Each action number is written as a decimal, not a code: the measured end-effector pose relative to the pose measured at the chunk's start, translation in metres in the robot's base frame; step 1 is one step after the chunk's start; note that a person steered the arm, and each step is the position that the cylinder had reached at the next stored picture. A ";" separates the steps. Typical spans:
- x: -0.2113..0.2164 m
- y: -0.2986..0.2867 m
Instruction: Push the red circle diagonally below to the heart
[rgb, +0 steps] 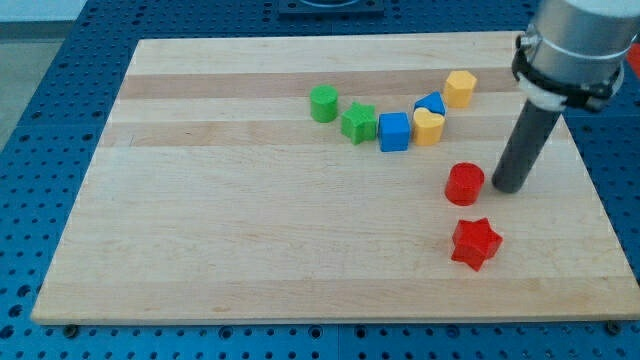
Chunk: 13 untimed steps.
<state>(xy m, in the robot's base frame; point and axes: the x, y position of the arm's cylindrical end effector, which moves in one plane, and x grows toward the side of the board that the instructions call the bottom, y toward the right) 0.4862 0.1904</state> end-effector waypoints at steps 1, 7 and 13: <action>0.013 -0.004; -0.015 -0.023; -0.031 -0.067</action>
<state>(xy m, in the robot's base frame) 0.4549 0.1233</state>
